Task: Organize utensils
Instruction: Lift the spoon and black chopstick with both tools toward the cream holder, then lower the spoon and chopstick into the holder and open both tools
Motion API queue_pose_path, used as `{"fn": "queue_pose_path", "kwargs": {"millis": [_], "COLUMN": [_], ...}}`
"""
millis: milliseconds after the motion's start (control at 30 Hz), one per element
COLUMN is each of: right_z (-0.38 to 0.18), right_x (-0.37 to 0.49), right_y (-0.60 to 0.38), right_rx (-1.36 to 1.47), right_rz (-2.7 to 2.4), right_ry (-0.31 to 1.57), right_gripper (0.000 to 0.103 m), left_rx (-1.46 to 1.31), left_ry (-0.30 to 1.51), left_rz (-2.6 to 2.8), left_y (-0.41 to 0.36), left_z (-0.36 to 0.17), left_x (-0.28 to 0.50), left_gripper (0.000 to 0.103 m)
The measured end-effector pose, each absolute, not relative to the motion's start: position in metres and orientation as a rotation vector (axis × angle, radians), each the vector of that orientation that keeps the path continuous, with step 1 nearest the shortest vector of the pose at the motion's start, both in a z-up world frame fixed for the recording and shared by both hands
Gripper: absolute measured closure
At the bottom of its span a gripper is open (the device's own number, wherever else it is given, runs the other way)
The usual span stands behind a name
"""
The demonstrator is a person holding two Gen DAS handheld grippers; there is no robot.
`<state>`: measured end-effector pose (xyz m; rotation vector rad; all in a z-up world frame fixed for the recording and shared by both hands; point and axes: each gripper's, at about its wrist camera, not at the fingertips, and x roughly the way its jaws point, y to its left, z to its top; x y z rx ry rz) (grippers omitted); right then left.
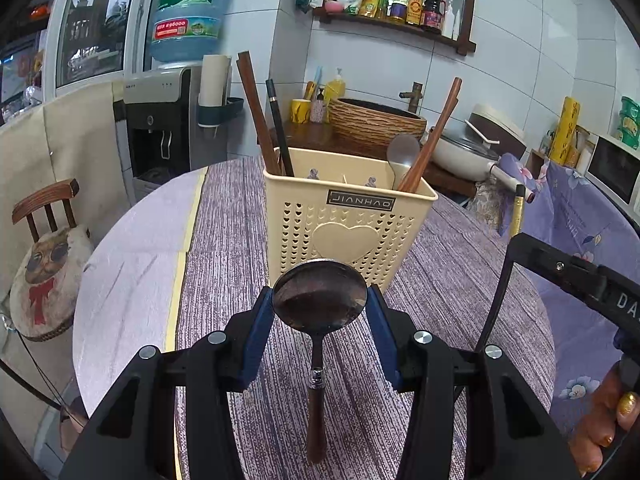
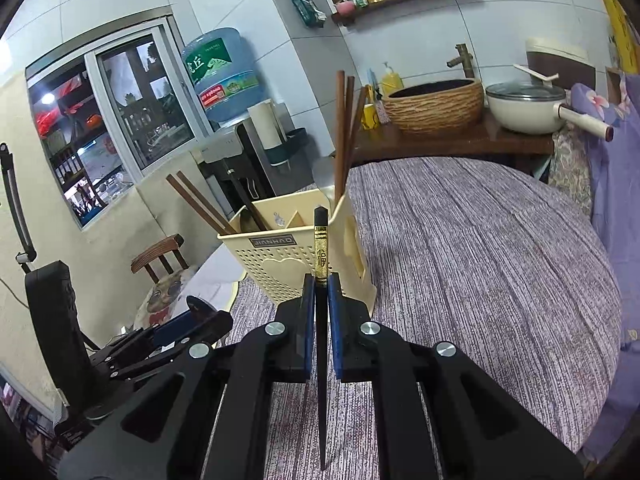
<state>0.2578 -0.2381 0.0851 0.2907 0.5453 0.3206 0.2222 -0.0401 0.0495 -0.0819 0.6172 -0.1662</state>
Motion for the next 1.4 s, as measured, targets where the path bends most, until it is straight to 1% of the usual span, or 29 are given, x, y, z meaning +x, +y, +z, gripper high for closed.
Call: {"fn": "queue_pose_path", "kwargs": {"millis": [633,967,1133,1400], "right_z": [0.105,0.128,0.152,0.228], "right_x": [0.247,0.251,0.255,0.269], "right_y": [-0.241,-0.234,-0.231,-0.228], "right_rx": [0.267,0.218,0.205,0.175], "right_rz": [0.376,0.391,0.417,0.387], "right_ry": [0.521,0.491,0.477,0.331], "right_gripper": [0.095,0.095,0.095,0.095], "left_rx": [-0.068,-0.075,-0.090,-0.110], "left_ry": [0.594,0.586,0.563,0.386], "left_rz": [-0.193,-0.217,-0.249,-0.236], "left_y": [-0.040,-0.034,-0.031,-0.033], "left_z": [0.063,0.078,0.103,0.191], "left_x": [0.218,0.223,0.228,0.245], "left_gripper": [0.056,0.056,0.056,0.056]}}
